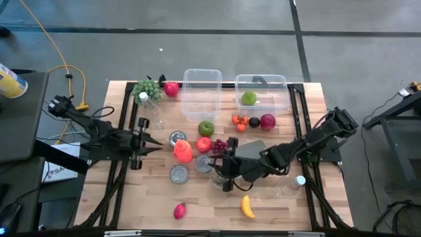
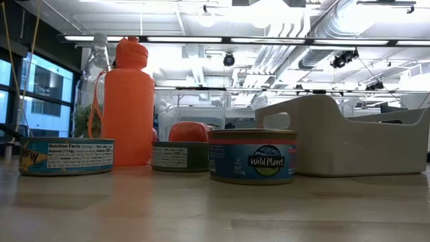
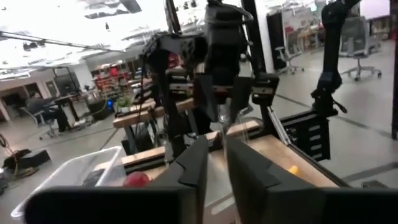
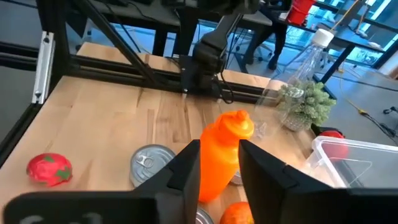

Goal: Pick & Place Food Item
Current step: Put the orange water bottle into the left transparent bin

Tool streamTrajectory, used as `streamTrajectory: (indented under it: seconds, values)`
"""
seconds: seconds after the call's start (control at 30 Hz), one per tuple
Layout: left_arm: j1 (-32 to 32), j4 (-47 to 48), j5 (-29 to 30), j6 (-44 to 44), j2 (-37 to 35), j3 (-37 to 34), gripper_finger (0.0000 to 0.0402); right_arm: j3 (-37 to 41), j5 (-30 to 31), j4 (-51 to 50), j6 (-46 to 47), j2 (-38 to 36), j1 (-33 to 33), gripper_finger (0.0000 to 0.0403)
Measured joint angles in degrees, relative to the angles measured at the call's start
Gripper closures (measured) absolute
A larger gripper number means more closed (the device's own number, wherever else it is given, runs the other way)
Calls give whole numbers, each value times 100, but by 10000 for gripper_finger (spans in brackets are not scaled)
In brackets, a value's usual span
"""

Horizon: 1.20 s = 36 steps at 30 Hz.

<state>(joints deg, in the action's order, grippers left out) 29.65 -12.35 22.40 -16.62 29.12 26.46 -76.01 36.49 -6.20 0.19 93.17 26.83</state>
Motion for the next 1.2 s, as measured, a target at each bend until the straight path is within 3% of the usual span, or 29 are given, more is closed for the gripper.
streamTrajectory:
  seconds: [0.3,0.5,0.8,1.07,1.2]
  values:
    - [155,-34,249,-425,696,2,221,0,-116,0,472,0,-25,161]
    - [220,-42,280,302,859,2,203,-2,-651,167,282,214,-186,92]
    - [163,400,299,971,915,11,203,-2,-672,786,-2,592,-265,82]
    - [-129,507,299,1248,1264,9,203,-2,-690,1057,357,586,-2,82]
    - [-327,494,361,1259,1514,9,203,-2,-1028,1135,231,584,149,82]
